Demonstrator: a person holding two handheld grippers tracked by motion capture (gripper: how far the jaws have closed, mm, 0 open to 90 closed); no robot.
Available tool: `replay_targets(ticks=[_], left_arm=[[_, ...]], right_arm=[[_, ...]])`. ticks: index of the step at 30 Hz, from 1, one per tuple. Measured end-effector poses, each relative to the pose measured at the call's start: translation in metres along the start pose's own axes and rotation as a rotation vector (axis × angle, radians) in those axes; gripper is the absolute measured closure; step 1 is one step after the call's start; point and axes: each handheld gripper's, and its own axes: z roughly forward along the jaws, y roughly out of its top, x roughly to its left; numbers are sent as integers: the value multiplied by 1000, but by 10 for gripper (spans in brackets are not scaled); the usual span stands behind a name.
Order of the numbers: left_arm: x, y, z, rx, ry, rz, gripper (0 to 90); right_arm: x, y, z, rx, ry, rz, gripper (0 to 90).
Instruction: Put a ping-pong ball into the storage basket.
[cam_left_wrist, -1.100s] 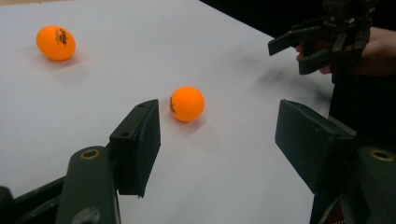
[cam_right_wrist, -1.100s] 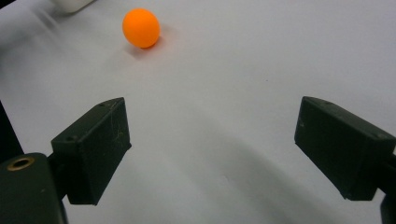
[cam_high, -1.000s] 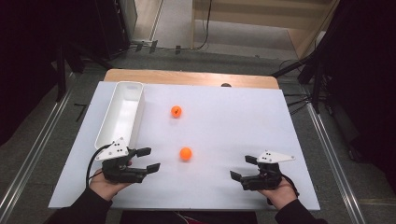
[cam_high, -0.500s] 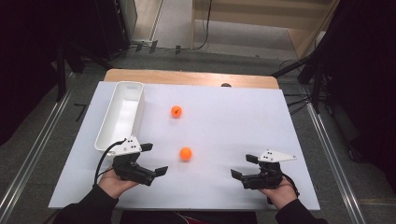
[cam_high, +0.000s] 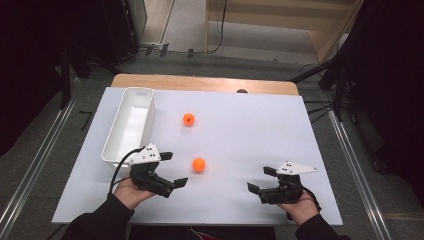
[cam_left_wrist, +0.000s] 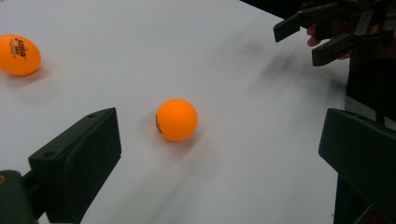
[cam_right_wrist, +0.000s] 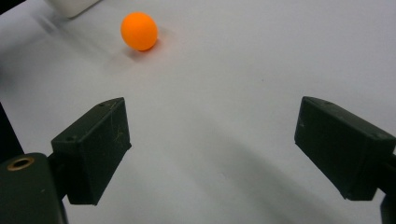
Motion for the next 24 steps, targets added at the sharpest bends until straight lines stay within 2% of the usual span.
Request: replay_targets(ticks=[6, 11, 24], left_arm=[[0, 4, 7, 0, 2, -1, 0], [1, 8, 10, -15, -26, -23, 0], [3, 11, 22, -1, -5, -3, 0]], right_arm=[[0, -1, -1, 0, 0, 8, 90], [0, -2, -2, 2, -4, 6, 91], [1, -2, -1, 2, 4, 12, 91]])
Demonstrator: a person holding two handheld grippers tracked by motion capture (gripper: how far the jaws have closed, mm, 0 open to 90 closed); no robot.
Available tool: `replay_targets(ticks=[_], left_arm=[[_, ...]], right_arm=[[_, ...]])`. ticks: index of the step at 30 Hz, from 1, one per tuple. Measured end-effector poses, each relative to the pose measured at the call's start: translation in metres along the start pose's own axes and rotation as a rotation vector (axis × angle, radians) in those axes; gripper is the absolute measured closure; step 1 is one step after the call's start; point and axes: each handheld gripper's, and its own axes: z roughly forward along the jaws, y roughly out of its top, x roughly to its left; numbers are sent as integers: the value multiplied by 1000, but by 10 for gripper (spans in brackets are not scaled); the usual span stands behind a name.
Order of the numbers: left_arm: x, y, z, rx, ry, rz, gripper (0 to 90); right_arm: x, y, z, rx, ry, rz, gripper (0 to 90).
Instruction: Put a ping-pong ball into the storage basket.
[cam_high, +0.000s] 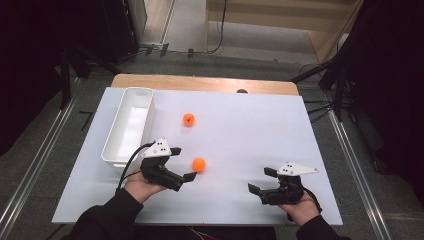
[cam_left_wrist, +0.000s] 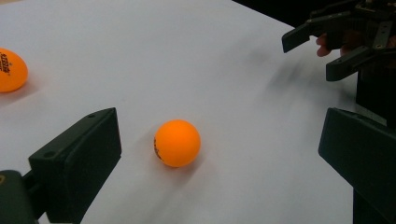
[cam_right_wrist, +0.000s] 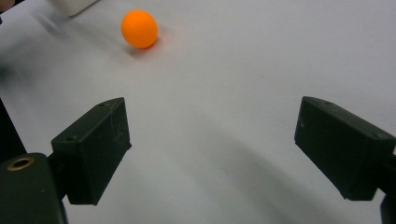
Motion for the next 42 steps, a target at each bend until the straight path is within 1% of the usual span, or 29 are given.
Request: replay_targets(ticks=[7, 8, 9, 11, 13, 17, 18, 25, 27, 31, 33, 34, 35, 39, 41, 42], left_arm=[[2, 3, 7, -3, 9, -2, 0], [3, 4, 9, 4, 8, 4, 0], [3, 4, 11, 1, 12, 0, 1], [3, 4, 11, 3, 11, 1, 1], [4, 5, 13, 1, 20, 5, 0], [6, 7, 17, -2, 30, -7, 1], [8, 7, 18, 2, 32, -4, 1], [10, 8, 26, -1, 47, -33, 14], [11, 9, 27, 3, 51, -34, 14], [11, 9, 30, 7, 67, -25, 14], [11, 10, 32, 10, 84, -19, 14], [11, 10, 32, 10, 84, -19, 15], [11, 10, 33, 6, 89, -25, 15], [12, 11, 36, 7, 107, -29, 14], [12, 12, 37, 2, 111, -31, 15], [12, 12, 39, -2, 120, -34, 15]], right_arm=[[0, 0, 0, 2, -1, -2, 91], [0, 0, 0, 7, -6, -15, 90], [0, 0, 0, 9, -9, -16, 90], [0, 0, 0, 12, -8, -12, 90], [0, 0, 0, 12, -7, -11, 90], [0, 0, 0, 10, -6, -15, 90], [1, 0, 1, 11, -4, -12, 90], [0, 0, 0, 8, -6, -20, 90], [0, 0, 0, 8, -6, -20, 90], [1, 0, 0, 10, -3, -16, 90], [1, 0, 1, 13, -2, -19, 90], [1, 0, 1, 13, -2, -20, 90], [1, 0, 1, 13, -2, -20, 90], [1, -1, 1, 13, -2, -18, 90], [1, -1, 1, 14, -2, -18, 90], [1, -1, 1, 14, -2, -18, 90]])
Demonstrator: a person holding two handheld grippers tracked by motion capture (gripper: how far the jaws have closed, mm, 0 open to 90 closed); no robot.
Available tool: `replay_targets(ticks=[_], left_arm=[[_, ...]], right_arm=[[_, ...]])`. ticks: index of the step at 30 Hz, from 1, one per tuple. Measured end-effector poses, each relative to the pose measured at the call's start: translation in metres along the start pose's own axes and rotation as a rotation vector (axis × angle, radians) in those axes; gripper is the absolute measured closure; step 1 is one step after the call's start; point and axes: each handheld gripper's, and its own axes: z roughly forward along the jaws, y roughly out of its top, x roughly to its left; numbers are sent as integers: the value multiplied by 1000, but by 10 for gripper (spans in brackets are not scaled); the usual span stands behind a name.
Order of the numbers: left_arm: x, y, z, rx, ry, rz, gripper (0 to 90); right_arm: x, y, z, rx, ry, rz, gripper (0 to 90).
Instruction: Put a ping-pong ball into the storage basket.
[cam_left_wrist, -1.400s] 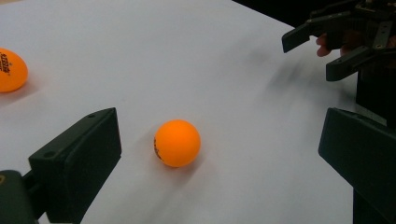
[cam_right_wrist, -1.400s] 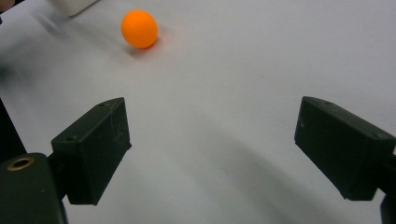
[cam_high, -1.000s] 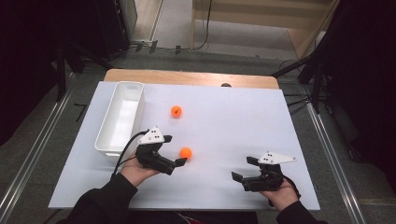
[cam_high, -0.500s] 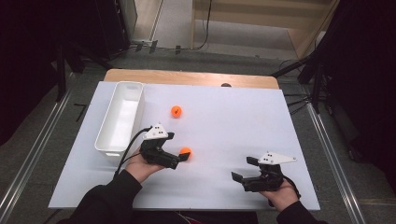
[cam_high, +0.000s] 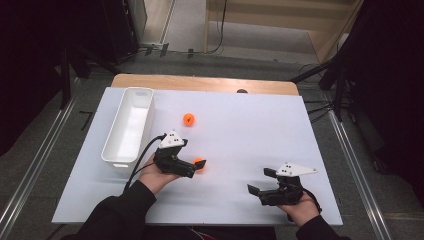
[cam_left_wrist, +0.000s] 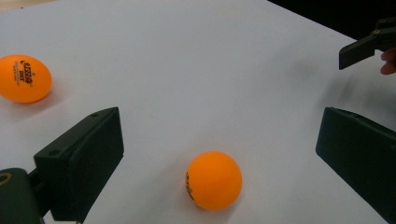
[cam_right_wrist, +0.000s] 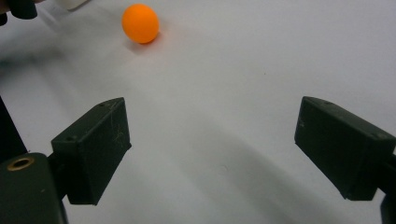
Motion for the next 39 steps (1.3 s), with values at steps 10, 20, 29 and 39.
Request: replay_targets(ticks=[10, 20, 29, 39], left_arm=[[2, 3, 10, -1, 29, 28, 15], [-1, 4, 20, 3, 14, 34, 35], [-1, 3, 20, 11, 21, 50, 35], [-3, 0, 21, 27, 18, 69, 36]], right_arm=[[1, 0, 0, 11, 4, -1, 90], [0, 0, 0, 5, 2, -1, 90], [1, 0, 0, 10, 4, -8, 91], [1, 0, 0, 11, 4, -12, 90]])
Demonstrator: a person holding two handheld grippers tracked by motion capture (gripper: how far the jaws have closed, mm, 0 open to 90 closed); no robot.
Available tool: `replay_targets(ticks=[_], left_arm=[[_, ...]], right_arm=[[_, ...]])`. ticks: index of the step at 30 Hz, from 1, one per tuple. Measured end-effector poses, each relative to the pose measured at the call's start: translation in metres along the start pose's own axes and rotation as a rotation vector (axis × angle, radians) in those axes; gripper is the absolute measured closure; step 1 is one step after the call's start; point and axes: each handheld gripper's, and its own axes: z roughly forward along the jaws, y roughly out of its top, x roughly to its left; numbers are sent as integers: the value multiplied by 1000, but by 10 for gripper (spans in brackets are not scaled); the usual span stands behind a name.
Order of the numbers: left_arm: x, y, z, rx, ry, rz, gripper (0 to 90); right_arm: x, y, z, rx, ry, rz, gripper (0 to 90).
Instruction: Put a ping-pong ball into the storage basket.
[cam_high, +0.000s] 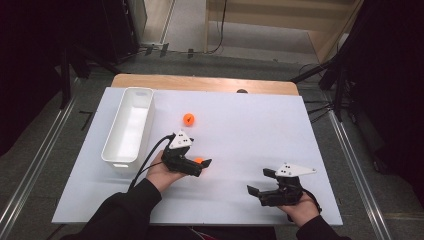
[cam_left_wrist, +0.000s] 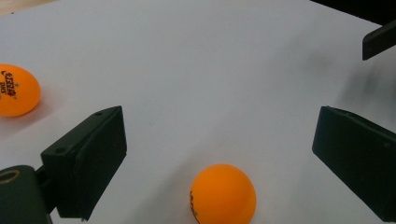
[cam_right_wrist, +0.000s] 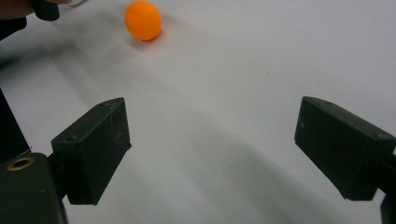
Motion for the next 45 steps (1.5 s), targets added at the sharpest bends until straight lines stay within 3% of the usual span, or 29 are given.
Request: replay_targets(ticks=[14, 16, 22, 28, 41, 45], left_arm=[[-2, -8, 3, 1, -14, -13, 36], [-2, -8, 3, 4, -7, 2, 36], [-3, -13, 7, 27, -12, -8, 36], [-5, -16, 9, 50, -13, 13, 36], [-5, -24, 9, 44, -10, -8, 36], [-5, -28, 11, 70, -9, -4, 36]], right_arm=[[1, 0, 0, 7, 0, -1, 91], [1, 0, 0, 7, -1, -1, 90], [1, -1, 1, 10, 0, -5, 90], [1, -1, 1, 11, 1, -8, 90], [2, -1, 1, 18, 4, -15, 91], [2, -1, 1, 18, 3, -16, 90]])
